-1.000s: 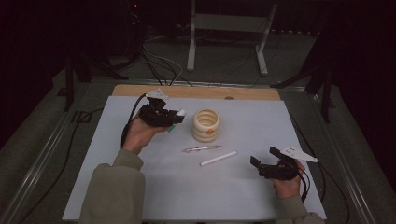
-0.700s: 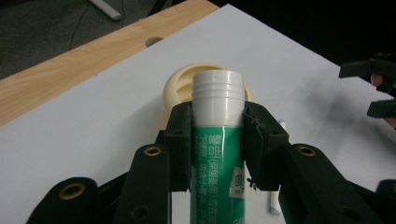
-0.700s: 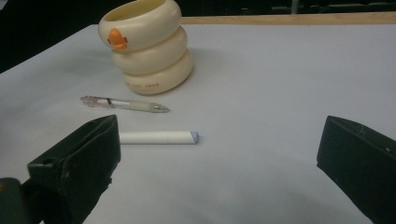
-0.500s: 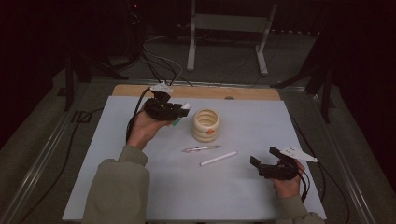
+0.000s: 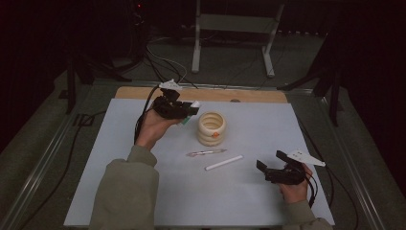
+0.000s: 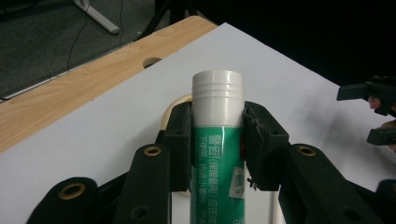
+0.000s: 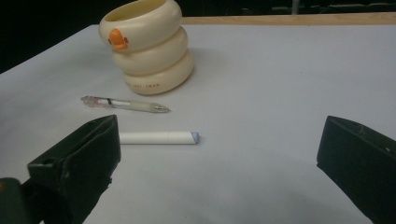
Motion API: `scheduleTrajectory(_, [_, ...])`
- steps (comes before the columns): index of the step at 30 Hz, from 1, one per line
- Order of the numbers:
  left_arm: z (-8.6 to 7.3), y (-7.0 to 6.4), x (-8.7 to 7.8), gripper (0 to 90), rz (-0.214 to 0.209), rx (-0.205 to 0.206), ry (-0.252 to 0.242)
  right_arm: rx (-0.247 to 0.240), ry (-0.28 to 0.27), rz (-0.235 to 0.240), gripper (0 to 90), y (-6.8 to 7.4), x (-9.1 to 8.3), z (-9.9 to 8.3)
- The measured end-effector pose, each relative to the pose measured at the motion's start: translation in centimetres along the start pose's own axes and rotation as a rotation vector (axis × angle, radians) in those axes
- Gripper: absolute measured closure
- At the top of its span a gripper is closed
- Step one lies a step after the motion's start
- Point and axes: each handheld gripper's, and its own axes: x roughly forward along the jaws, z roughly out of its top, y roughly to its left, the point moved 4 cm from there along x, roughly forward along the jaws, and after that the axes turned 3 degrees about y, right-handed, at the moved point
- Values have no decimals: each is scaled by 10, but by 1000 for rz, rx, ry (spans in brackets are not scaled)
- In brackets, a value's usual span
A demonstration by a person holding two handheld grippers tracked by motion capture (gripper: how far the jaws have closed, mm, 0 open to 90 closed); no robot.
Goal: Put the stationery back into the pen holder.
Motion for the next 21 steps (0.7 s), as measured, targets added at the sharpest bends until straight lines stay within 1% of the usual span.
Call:
scheduleTrajectory(7, [5,4,6,661,-8,-12,-7,1,0,2,0,0,0,0])
scheduleTrajectory(15, [9,6,11,661,-14,-15,-13,1,0,3,0,0,1,0])
scheduleTrajectory(21, [11,9,17,661,-20,-30,-28,-1,1,4,0,0,1,0])
